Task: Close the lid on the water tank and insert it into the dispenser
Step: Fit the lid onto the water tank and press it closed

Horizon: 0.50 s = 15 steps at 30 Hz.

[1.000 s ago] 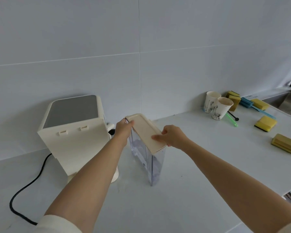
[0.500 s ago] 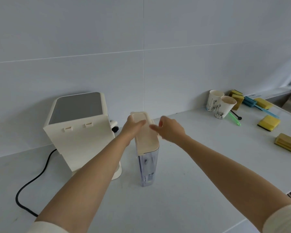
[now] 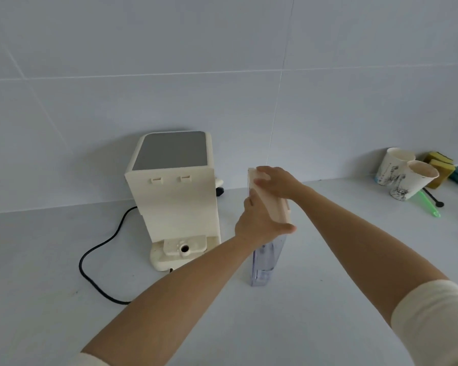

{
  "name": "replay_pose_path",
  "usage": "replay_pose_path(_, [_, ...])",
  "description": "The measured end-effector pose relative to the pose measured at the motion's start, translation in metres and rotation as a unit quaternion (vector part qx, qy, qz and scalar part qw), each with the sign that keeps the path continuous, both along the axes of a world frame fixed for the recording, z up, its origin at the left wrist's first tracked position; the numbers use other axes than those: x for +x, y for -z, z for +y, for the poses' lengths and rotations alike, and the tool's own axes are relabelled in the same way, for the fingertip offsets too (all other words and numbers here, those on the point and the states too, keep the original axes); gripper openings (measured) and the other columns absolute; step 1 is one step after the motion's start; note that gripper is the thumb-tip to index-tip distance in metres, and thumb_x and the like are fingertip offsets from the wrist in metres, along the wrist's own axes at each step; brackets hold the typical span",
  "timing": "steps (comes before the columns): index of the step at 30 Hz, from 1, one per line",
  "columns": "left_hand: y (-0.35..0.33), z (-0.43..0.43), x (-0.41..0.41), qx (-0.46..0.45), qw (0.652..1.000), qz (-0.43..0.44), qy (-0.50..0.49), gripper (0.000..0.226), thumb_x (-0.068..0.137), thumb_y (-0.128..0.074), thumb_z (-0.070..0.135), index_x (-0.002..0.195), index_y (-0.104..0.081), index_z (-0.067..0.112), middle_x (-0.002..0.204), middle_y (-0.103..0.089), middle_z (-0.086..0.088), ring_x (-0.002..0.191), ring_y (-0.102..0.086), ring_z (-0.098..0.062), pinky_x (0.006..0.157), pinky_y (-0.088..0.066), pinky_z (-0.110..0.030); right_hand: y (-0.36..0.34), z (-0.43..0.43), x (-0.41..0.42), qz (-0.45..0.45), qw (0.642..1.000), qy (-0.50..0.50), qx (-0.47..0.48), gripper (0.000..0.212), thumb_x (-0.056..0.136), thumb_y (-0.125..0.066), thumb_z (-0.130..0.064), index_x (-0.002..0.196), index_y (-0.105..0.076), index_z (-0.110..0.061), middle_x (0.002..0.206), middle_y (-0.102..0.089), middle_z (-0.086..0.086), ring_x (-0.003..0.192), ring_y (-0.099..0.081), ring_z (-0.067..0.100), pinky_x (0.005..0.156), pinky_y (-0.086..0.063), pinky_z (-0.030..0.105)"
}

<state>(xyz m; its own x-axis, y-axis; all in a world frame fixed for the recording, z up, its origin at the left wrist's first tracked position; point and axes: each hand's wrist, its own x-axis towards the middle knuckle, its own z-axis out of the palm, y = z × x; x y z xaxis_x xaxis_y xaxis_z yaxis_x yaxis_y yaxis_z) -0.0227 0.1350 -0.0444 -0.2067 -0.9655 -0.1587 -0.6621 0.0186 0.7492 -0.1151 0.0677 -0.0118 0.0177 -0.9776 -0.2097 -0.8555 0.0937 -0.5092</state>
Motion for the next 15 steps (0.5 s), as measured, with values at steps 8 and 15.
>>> replay_pose_path(8, [0.000, 0.002, 0.004, -0.007, 1.000, 0.015, -0.017, 0.112, 0.059, -0.079, 0.041, 0.143, -0.010, 0.015, 0.140, -0.040, -0.005, 0.126, -0.044, -0.024, 0.099, -0.044, -0.040, 0.003, -0.007, 0.023, 0.032, 0.999, 0.017, -0.002, 0.044, 0.088, -0.039, -0.033, 0.131, -0.042, -0.024, 0.137, -0.040, 0.012, 0.126, -0.032, 0.035, 0.097, -0.034, 0.042])
replay_pose_path(15, [-0.004, 0.003, 0.007, -0.021, 1.000, -0.009, 0.005, 0.105, 0.060, -0.079, 0.039, 0.141, -0.016, 0.017, 0.136, -0.045, -0.004, 0.123, -0.046, -0.024, 0.099, -0.044, -0.040, -0.004, -0.008, 0.018, 0.062, 0.997, 0.033, 0.018, 0.049, 0.086, -0.043, -0.033, 0.135, -0.037, -0.030, 0.142, -0.036, 0.008, 0.129, -0.030, 0.033, 0.098, -0.034, 0.042])
